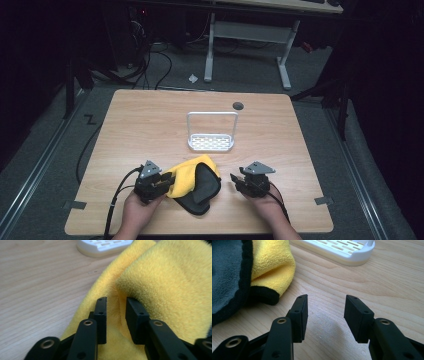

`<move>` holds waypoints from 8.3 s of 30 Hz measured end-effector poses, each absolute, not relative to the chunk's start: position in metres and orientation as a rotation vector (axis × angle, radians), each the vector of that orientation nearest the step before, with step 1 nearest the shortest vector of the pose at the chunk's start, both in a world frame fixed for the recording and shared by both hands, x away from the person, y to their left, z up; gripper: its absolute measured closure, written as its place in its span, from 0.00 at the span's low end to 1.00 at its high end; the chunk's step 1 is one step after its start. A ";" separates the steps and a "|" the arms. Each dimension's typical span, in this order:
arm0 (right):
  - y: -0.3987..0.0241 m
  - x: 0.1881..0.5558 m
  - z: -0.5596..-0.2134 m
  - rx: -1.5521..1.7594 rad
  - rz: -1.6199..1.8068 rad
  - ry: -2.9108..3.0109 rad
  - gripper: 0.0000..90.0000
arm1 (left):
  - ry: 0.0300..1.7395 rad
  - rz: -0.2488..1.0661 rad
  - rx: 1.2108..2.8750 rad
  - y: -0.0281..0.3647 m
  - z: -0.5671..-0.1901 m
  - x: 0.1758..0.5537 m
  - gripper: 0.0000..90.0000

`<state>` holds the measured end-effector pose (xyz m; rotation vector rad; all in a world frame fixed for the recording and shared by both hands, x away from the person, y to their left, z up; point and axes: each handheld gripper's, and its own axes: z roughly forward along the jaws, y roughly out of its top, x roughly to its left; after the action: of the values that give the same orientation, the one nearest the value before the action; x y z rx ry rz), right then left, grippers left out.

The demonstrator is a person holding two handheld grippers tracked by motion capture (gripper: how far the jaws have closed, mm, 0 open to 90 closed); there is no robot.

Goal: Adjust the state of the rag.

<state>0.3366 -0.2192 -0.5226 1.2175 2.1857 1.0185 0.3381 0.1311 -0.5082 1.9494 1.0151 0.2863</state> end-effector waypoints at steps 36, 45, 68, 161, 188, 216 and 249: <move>-0.213 0.330 -0.520 1.176 1.029 2.206 0.59 | 0.945 0.257 1.824 0.150 -0.462 0.332 0.89; -0.192 0.321 -0.515 1.108 1.071 2.255 0.59 | 1.230 0.154 1.746 0.199 -0.516 0.369 0.88; -0.178 0.316 -0.521 0.998 0.841 2.348 1.00 | 1.010 0.009 1.822 0.160 -0.514 0.349 0.87; -0.244 0.314 -0.519 1.197 0.973 2.254 0.72 | 0.999 0.248 2.064 0.114 -0.513 0.343 0.35; -0.246 0.308 -0.462 1.100 1.119 2.009 0.98 | 0.913 0.256 1.914 0.120 -0.480 0.331 0.99; -0.281 0.304 -0.498 1.307 1.061 2.050 0.70 | 1.183 0.209 1.937 0.163 -0.526 0.372 0.97; -0.273 0.308 -0.508 1.296 0.923 2.077 0.96 | 1.125 0.135 1.998 0.161 -0.530 0.349 0.97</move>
<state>0.3076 -0.2733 -0.5083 1.2962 2.0769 0.9227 0.3486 0.1606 -0.5301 1.9980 1.1251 0.1349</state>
